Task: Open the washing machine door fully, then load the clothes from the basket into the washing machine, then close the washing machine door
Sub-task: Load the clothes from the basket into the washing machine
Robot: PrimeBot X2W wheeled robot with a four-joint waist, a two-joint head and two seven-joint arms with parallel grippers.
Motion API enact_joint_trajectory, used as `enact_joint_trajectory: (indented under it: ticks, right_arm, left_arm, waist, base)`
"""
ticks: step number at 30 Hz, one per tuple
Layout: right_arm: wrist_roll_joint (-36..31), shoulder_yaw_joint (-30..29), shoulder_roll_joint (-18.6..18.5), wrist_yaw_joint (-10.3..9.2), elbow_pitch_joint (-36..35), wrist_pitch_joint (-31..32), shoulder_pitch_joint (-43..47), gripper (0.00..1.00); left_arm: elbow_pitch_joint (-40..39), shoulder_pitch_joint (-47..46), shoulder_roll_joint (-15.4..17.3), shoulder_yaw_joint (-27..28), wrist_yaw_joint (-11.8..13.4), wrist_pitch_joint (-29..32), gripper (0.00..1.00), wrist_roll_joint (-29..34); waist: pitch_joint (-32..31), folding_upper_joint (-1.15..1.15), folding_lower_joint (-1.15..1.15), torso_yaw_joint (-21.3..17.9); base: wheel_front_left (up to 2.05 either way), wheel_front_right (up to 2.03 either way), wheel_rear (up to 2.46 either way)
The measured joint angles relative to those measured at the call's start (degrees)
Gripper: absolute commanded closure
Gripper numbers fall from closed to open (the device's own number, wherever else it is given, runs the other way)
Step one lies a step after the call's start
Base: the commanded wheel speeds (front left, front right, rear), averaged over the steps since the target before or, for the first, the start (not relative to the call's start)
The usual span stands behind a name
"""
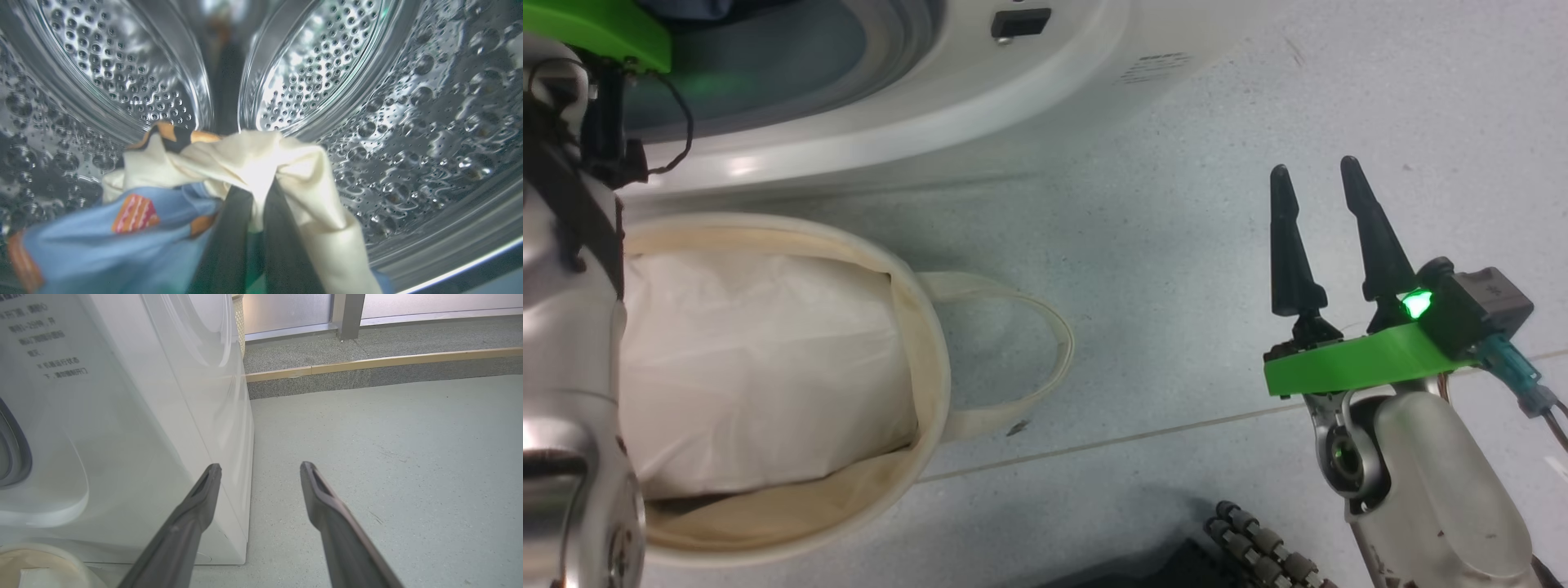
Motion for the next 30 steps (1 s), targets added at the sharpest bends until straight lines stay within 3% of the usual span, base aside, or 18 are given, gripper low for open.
enact_joint_trajectory:
  ticks: [10, 20, 27, 28, 29, 30]
  right_arm:
    - [-0.01, 0.32, 0.54, 0.00, 0.02, 0.00, -0.02, 0.00]
    - [-4.06, 0.81, 1.88, 0.00, -0.10, 0.00, -0.23, 0.00]
    - [-4.63, 1.11, 2.12, 0.01, -0.07, 0.00, -0.24, 0.00]
    - [-4.63, 1.24, 2.12, 0.00, 0.03, 0.00, -0.24, 0.00]
    - [-4.61, 1.46, 2.14, 0.00, 0.27, 0.00, -0.30, 0.00]
    - [-4.61, 1.70, 2.20, 0.01, 0.49, 0.00, -0.42, 0.00]
  left_arm:
    - [18.19, -9.98, 0.27, -4.44, -0.02, 0.11, 1.00, 4.48]
    - [20.71, -13.80, 2.61, -4.10, -0.20, 0.05, 1.00, 3.23]
    - [20.35, -13.29, 1.59, -5.06, -0.74, 0.02, 1.00, 2.61]
    - [20.40, -13.27, 1.19, -5.47, -0.76, 0.02, 0.96, 2.54]
    - [20.60, -13.19, 0.73, -5.80, -0.77, 0.02, 0.38, 1.99]
    - [20.96, -12.96, 0.35, -6.35, -0.78, 0.01, 0.03, 1.61]
  waist:
    - [0.45, 0.00, -0.01, -1.52]
    - [1.24, 0.00, 0.00, 0.15]
    - [0.38, 0.00, -0.02, 0.75]
    - [0.12, 0.00, -0.01, 0.82]
    - [-0.21, 0.00, 0.00, 0.86]
    - [-0.57, 0.00, 0.00, 0.87]
  base:
    - [0.03, 0.03, 0.03]
    - [0.15, 0.15, 0.15]
    - [0.00, 0.00, 0.00]
    - [0.00, 0.00, 0.00]
    - [0.00, 0.00, 0.00]
    - [0.00, 0.00, 0.00]
